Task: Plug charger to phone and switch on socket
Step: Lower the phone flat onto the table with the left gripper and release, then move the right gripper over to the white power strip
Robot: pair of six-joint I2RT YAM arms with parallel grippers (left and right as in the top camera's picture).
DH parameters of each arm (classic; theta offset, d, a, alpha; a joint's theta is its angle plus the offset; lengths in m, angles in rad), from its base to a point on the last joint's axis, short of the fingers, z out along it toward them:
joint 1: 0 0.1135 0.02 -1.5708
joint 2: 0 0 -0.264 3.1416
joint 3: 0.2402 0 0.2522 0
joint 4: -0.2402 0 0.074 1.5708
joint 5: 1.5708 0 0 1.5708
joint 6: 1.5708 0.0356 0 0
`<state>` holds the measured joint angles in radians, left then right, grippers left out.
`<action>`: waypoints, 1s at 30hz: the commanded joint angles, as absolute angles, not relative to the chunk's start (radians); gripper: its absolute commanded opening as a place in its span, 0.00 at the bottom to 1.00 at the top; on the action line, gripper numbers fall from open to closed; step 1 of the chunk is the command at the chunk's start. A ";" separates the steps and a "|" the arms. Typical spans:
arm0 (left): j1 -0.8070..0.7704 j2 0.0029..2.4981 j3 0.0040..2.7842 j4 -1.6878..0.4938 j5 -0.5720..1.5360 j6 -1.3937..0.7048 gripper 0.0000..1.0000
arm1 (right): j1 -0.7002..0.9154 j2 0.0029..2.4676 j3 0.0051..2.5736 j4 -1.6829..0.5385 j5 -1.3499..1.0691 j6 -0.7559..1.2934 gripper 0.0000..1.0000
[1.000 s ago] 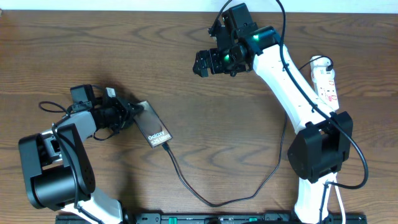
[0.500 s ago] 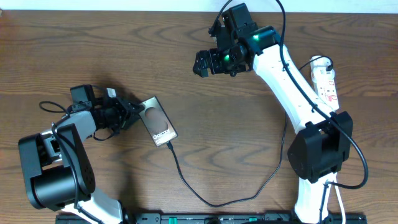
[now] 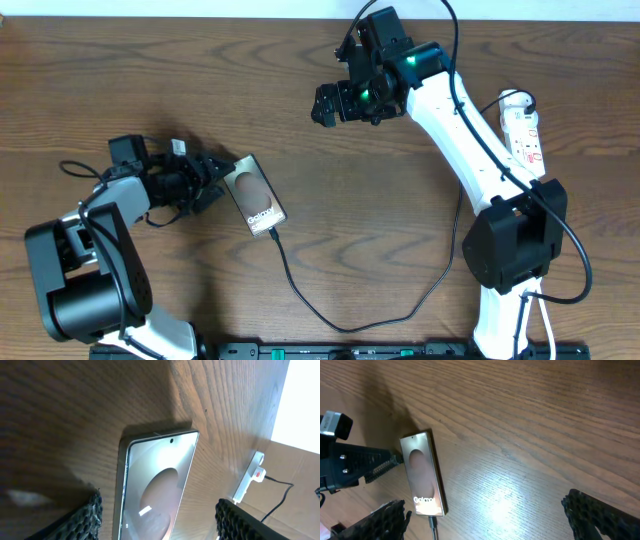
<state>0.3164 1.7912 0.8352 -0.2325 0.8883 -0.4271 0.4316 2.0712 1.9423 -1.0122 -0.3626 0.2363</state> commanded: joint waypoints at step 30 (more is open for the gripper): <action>0.157 1.182 1.010 -0.605 0.387 -0.165 0.93 | 0.000 2.065 2.341 -1.384 -0.320 0.201 0.99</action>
<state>0.1585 1.1999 0.9951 -0.6044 0.4046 -0.1822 0.0940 2.0708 2.3146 -1.3621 -0.3237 0.2352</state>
